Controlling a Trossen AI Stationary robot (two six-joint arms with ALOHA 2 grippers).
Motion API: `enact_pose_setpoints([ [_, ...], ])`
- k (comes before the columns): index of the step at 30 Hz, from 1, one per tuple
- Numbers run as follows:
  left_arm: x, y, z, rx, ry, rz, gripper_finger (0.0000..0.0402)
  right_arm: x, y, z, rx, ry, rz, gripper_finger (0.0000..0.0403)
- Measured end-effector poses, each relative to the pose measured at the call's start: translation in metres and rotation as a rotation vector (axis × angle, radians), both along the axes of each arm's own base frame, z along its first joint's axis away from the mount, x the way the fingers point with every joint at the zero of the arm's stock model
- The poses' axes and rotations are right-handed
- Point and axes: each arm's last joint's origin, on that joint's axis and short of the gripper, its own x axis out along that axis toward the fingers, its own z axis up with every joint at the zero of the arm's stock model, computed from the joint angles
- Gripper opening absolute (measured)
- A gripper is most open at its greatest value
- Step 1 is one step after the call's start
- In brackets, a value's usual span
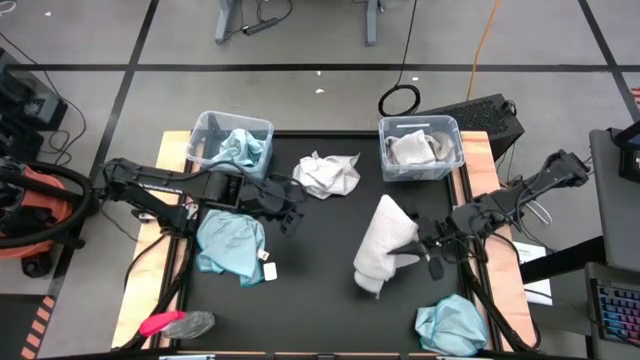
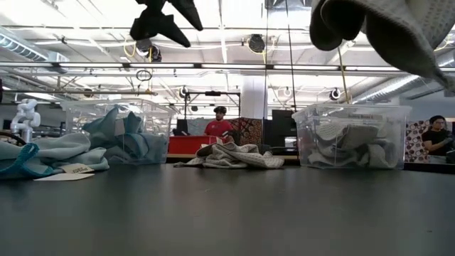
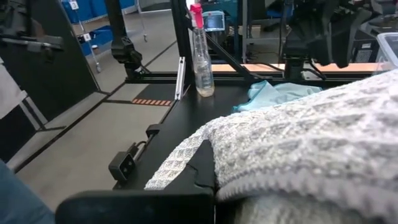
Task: Sort microfiber towel by color & place in baskets
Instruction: Put the gray microfiber towel into the right transparent bin
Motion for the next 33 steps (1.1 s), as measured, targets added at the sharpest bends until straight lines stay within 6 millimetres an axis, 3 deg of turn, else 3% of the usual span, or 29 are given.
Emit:
enact_pose_setpoints([
  [12, -0.011, 0.001, -0.010, 0.056, 0.164, -0.086, 0.0193, 0.002, 0.000, 0.010, 0.017, -0.107, -0.040, 0.0000],
  [24, -0.021, -0.010, -0.045, 0.022, 0.293, -0.192, 0.0193, 0.004, -0.006, 0.018, -0.001, -0.192, -0.205, 0.0000],
  [33, -0.018, -0.013, -0.044, 0.067, 0.261, -0.240, 0.0193, 0.008, -0.017, 0.025, 0.017, -0.250, -0.327, 0.0000],
])
